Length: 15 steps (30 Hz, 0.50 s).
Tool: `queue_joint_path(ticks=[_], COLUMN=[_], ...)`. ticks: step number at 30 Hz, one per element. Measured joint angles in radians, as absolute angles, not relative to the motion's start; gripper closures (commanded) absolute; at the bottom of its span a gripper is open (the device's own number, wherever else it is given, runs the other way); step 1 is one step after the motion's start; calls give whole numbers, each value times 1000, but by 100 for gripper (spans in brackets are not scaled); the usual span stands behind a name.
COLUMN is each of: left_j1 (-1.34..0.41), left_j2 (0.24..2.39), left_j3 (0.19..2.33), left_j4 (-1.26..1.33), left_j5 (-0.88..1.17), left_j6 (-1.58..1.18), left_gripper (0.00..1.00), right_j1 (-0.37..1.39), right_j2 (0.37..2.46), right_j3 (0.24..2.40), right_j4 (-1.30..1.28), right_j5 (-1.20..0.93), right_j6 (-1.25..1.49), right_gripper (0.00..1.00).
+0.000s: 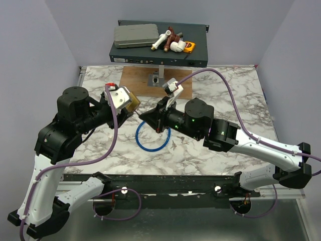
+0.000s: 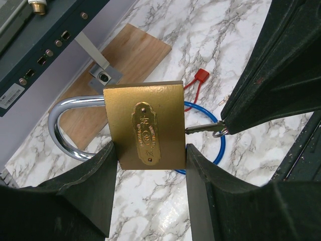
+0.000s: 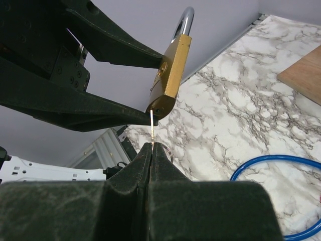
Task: Unlock with the key
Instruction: Unlock the lock.
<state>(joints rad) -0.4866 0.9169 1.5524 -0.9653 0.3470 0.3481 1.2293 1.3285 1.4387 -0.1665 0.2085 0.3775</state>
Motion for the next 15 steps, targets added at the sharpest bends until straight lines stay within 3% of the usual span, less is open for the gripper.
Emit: queue_joint_path(ticks=[15], left_j1=[-487], left_j2=[914], left_j3=[1550], left_j4=[-965], left_j5=[340], left_j6=[348], left_gripper=[100], right_j1=[1229], right_j2=[1328], right_j3=[1433], right_j4=[-167], right_j5=[209], right_j6=[392], right_gripper=[99])
